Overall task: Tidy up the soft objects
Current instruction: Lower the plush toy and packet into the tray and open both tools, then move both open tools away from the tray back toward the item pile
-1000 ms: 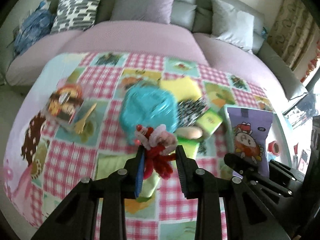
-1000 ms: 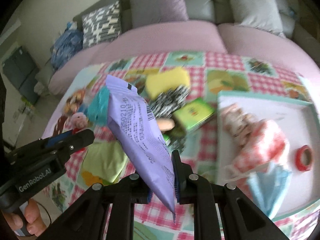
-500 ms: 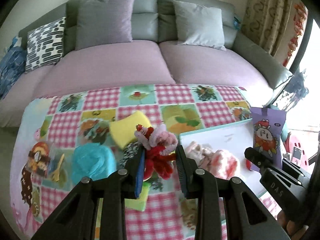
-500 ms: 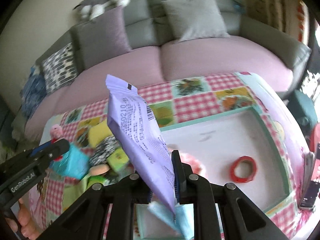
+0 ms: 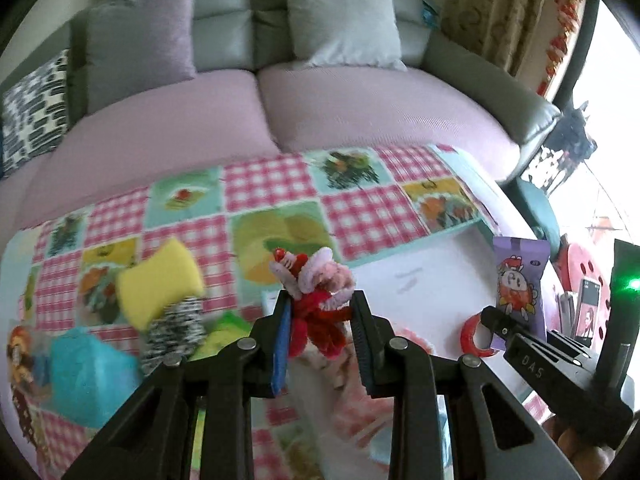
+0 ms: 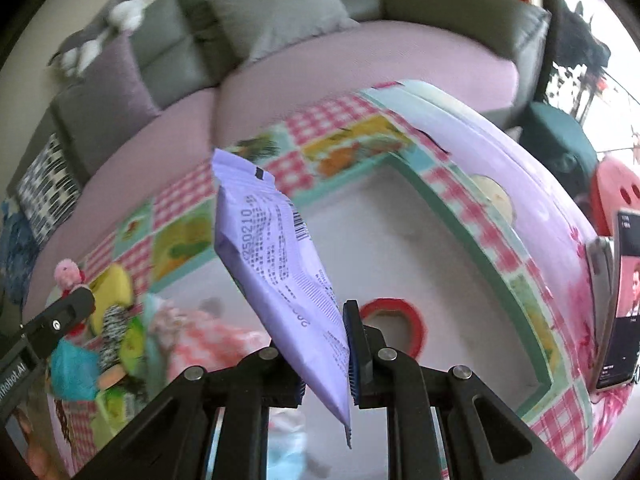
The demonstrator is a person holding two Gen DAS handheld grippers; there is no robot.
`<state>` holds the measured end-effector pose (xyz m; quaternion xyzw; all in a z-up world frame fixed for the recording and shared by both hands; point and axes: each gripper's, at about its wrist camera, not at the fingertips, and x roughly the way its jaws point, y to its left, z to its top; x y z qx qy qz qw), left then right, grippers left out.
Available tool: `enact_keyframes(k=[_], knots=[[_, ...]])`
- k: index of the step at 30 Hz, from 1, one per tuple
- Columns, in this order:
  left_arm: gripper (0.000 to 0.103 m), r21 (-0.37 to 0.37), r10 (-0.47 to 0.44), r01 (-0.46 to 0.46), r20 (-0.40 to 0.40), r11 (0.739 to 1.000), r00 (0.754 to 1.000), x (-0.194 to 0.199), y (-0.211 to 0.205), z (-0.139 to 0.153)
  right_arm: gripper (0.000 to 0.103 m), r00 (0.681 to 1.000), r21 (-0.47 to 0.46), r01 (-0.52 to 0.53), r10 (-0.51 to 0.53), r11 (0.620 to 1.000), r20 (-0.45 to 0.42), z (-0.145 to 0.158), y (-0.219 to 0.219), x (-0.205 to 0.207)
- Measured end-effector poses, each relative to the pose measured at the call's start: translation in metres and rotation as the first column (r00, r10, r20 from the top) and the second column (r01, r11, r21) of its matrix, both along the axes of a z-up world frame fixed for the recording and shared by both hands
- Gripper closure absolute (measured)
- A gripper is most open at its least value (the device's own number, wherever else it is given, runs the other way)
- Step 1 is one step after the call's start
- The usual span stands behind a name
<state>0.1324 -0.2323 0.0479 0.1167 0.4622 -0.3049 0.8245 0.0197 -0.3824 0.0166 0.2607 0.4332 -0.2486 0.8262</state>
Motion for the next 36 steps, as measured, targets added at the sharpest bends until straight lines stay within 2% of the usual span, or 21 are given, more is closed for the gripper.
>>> enact_keyframes(k=[4,12,20,22,23,25,27,29,33,35,36], knots=[[0.073,0.019,-0.022,0.022,-0.028,1.000,0.999,0.003,-0.022,-0.020,0.086,0.999,0.027,0.045,-0.045,0.999,-0.011,-0.014,-0.018,-0.006],[0.073,0.080,-0.037,0.043,-0.064,0.996,0.997,0.009,-0.046,-0.052,0.086,0.999,0.054,0.051,-0.051,0.997,-0.007,-0.025,-0.027,-0.005],[0.071,0.075,-0.034,0.043,-0.110,0.996,0.993,0.007,-0.048,-0.063,0.084,0.999,0.061,0.035,-0.035,0.998,-0.003,-0.022,-0.024,-0.003],[0.062,0.065,-0.037,0.045,-0.119,0.997,0.992,0.006,-0.046,-0.059,0.083,0.999,0.061,0.036,-0.035,0.998,-0.005,-0.021,-0.024,-0.003],[0.059,0.059,-0.036,0.044,-0.121,0.997,0.992,0.005,-0.044,-0.058,0.080,0.999,0.055,0.035,-0.034,0.998,-0.009,-0.020,-0.023,-0.004],[0.051,0.059,-0.020,0.027,-0.112,0.998,0.993,0.004,-0.041,-0.053,0.066,0.999,0.044,0.032,-0.031,0.999,-0.016,-0.018,-0.022,-0.004],[0.049,0.053,-0.010,0.016,-0.109,0.998,0.994,0.005,-0.036,-0.049,0.061,0.999,0.037,0.037,-0.036,0.999,-0.018,-0.015,-0.022,-0.007],[0.046,0.051,0.009,-0.003,-0.111,0.999,0.994,0.005,-0.030,-0.047,0.060,0.999,0.026,0.037,-0.037,0.999,-0.022,-0.013,-0.021,-0.009],[0.044,0.090,0.092,-0.084,-0.085,0.992,0.992,0.008,-0.010,-0.045,0.039,0.999,0.007,0.036,-0.036,0.999,-0.030,-0.009,-0.020,-0.012],[0.041,0.103,0.129,-0.121,-0.077,0.987,0.989,0.009,-0.001,-0.045,0.037,0.999,0.006,0.030,-0.030,1.000,-0.035,-0.009,-0.018,-0.013],[0.033,0.102,0.148,-0.140,-0.073,0.985,0.986,0.010,0.005,-0.044,0.033,0.999,0.004,0.024,-0.024,1.000,-0.038,-0.008,-0.017,-0.014]])
